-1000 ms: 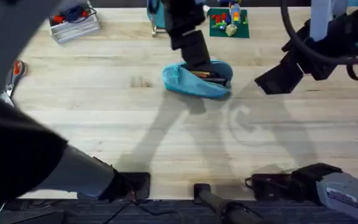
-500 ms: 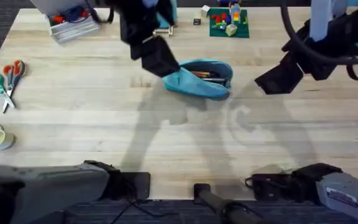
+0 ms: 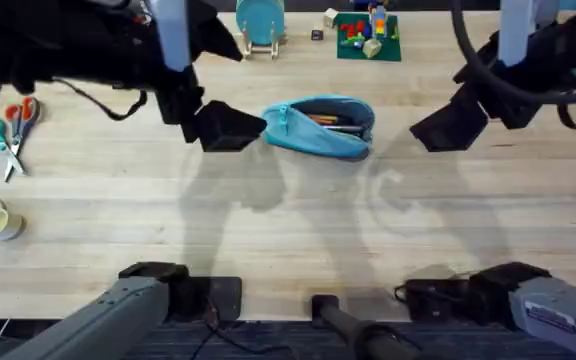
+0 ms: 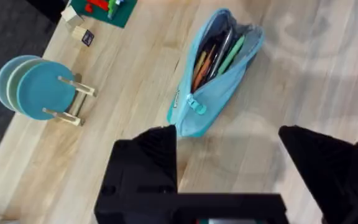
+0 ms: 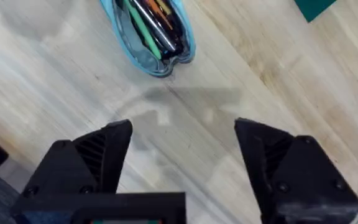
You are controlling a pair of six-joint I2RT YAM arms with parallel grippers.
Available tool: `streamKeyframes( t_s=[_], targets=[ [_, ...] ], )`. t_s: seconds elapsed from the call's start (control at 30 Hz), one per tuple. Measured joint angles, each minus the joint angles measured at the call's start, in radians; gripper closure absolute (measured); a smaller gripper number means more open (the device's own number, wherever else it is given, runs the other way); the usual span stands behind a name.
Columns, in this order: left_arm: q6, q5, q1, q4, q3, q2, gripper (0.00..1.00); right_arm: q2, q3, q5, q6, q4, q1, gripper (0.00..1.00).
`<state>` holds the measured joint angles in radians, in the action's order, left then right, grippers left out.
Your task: Unzip the bag, pick up the pens from the table one at a time and place them inside, then zip the bag closed.
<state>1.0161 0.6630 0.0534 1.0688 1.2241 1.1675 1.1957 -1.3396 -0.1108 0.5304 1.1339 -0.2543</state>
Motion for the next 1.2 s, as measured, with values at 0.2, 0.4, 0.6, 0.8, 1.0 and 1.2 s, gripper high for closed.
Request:
streamKeyframes(
  t_s=[0.2,0.4,0.6,0.8,1.0,1.2],
  targets=[
    [0.005,0.154,-0.116,-0.067,-0.087,-0.002,0.008,0.000,0.000,0.000,0.000,0.000,0.000,0.003],
    [0.028,0.262,-0.224,-0.168,-0.178,-0.002,0.009,0.000,0.000,0.000,0.000,0.000,0.000,0.003],
    [0.046,0.290,-0.328,-0.213,-0.225,0.001,0.009,0.000,0.000,0.000,0.000,0.000,0.000,0.003],
    [0.054,0.314,-0.415,-0.222,-0.225,0.071,0.010,0.000,0.000,0.000,0.000,0.000,0.000,0.003],
    [0.081,0.362,-0.418,-0.220,-0.226,0.178,0.009,0.000,0.000,0.000,0.000,0.000,0.000,0.003],
    [0.149,0.380,-0.418,-0.225,-0.226,0.248,0.010,0.000,0.000,0.000,0.000,0.000,0.000,0.003]
  ],
)
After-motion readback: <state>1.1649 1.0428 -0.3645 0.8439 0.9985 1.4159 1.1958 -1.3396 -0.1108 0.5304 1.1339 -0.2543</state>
